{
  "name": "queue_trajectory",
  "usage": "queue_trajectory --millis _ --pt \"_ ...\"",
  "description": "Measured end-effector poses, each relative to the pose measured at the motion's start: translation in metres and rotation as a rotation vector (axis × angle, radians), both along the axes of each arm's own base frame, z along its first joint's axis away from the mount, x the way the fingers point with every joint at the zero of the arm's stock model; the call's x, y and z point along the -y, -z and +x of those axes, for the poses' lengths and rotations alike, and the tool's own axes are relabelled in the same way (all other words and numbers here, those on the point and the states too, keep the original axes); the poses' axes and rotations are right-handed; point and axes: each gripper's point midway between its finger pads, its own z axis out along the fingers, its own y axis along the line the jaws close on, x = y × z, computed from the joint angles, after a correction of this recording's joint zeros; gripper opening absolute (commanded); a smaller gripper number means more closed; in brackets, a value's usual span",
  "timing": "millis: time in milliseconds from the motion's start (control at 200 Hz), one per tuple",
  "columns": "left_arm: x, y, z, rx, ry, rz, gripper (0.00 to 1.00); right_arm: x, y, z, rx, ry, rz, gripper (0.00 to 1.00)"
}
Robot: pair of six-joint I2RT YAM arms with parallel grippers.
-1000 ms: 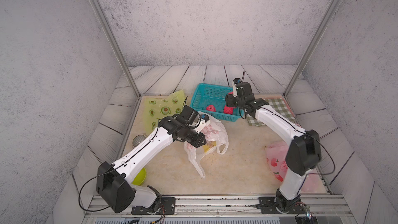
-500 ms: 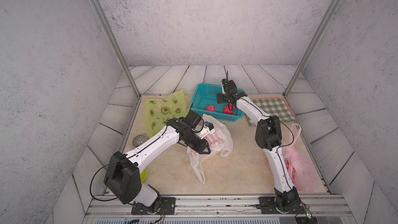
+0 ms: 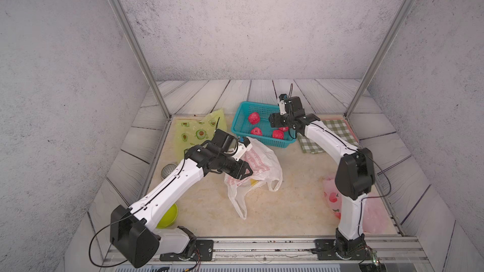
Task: Untie the knot of a plastic bag & take out the apple
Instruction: Adjust the plastic bag at the center of the board.
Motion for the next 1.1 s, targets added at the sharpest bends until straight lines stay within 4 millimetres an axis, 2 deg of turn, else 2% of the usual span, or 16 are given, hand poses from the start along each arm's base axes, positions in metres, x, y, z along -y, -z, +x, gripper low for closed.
queue_trajectory --millis 80,140,195,255,310,360,425,485,540,595,661,701,791,936,1096 --pt "-0.003 -0.032 0.004 0.065 -0.04 -0.057 0.44 -0.015 -0.056 -0.028 0.088 -0.079 0.106 0.75" --pt "-0.003 -0.05 0.006 0.096 -0.059 -0.095 0.44 -0.033 -0.088 -0.049 0.137 -0.158 0.176 0.75" --pt "-0.001 -0.059 0.01 0.114 -0.079 -0.124 0.43 -0.051 -0.105 -0.068 0.153 -0.236 0.229 0.74" --pt "0.0 -0.057 0.017 0.117 -0.111 -0.139 0.42 -0.071 -0.106 -0.086 0.142 -0.311 0.268 0.73" --pt "0.001 -0.042 0.028 0.097 -0.158 -0.143 0.4 -0.087 -0.09 -0.099 0.103 -0.36 0.29 0.73" --pt "0.001 -0.019 0.039 0.066 -0.208 -0.137 0.39 -0.101 -0.062 -0.11 0.035 -0.394 0.296 0.72" --pt "0.0 0.022 0.054 0.006 -0.285 -0.117 0.37 -0.117 -0.017 -0.121 -0.071 -0.421 0.317 0.69" --pt "-0.002 0.068 0.066 -0.057 -0.356 -0.084 0.36 -0.128 0.032 -0.125 -0.178 -0.419 0.339 0.66" --pt "-0.004 0.109 0.072 -0.111 -0.407 -0.045 0.35 -0.13 0.081 -0.125 -0.276 -0.378 0.34 0.66" --pt "-0.006 0.14 0.076 -0.162 -0.444 -0.004 0.35 -0.123 0.13 -0.129 -0.366 -0.329 0.314 0.67" --pt "-0.007 0.166 0.082 -0.197 -0.48 0.03 0.35 -0.109 0.176 -0.137 -0.452 -0.271 0.27 0.68" --pt "-0.008 0.176 0.086 -0.204 -0.497 0.041 0.35 -0.102 0.194 -0.142 -0.487 -0.244 0.248 0.68" --pt "-0.012 0.188 0.087 -0.203 -0.532 0.051 0.35 -0.088 0.21 -0.147 -0.507 -0.201 0.216 0.69" --pt "-0.025 0.201 0.078 -0.196 -0.57 0.069 0.36 -0.065 0.211 -0.155 -0.472 -0.136 0.17 0.72" --pt "-0.04 0.211 0.063 -0.193 -0.592 0.096 0.36 -0.031 0.214 -0.172 -0.44 -0.061 0.098 0.76"
